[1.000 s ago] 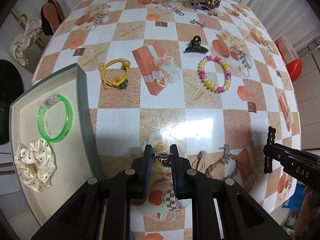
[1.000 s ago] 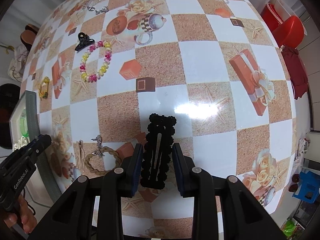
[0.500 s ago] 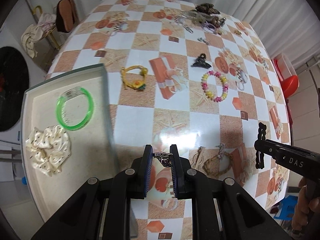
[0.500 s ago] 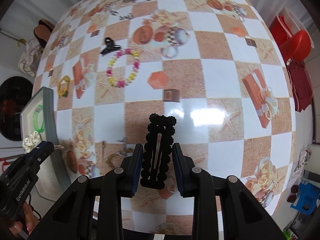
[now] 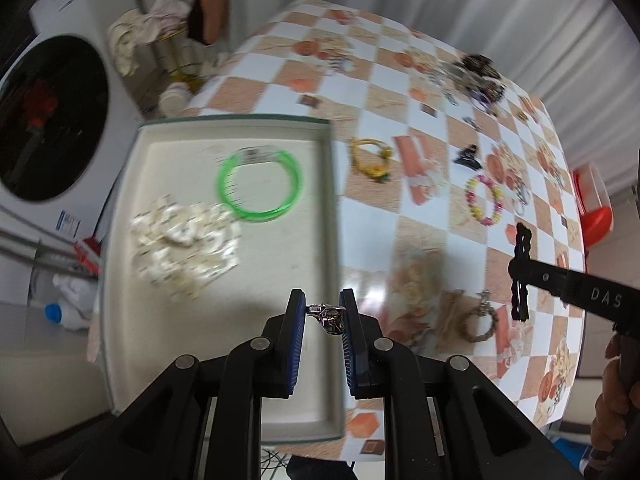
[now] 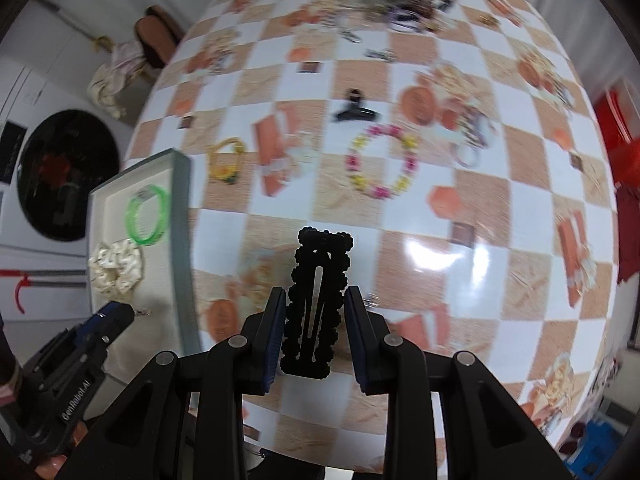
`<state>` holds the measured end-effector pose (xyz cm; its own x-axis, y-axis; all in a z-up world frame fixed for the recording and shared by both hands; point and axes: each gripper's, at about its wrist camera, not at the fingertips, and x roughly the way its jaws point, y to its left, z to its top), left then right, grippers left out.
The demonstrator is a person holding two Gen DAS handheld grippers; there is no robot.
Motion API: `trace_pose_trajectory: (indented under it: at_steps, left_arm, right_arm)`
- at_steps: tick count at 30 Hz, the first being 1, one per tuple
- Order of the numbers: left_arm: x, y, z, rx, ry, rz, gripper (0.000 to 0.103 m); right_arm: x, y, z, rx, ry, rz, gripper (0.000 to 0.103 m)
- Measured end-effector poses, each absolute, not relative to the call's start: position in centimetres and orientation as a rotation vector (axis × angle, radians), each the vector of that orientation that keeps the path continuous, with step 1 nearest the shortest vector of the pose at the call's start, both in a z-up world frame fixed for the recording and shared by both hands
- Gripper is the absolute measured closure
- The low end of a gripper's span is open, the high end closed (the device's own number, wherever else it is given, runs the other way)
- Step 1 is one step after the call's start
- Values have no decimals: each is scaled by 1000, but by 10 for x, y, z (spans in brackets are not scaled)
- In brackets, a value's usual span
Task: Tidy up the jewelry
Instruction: 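Carry the barrette and black clip into the tray and release both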
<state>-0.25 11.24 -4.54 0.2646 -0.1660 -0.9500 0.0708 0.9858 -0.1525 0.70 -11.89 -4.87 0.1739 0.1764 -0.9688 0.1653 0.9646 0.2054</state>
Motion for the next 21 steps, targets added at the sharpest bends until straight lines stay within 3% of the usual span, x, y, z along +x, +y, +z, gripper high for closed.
trace_pose_trajectory:
  at_steps: [21]
  left_arm:
    - [-22,221,-87,-241,1315,92,80]
  right_arm:
    - [77,43,-48,142,1370,334,71]
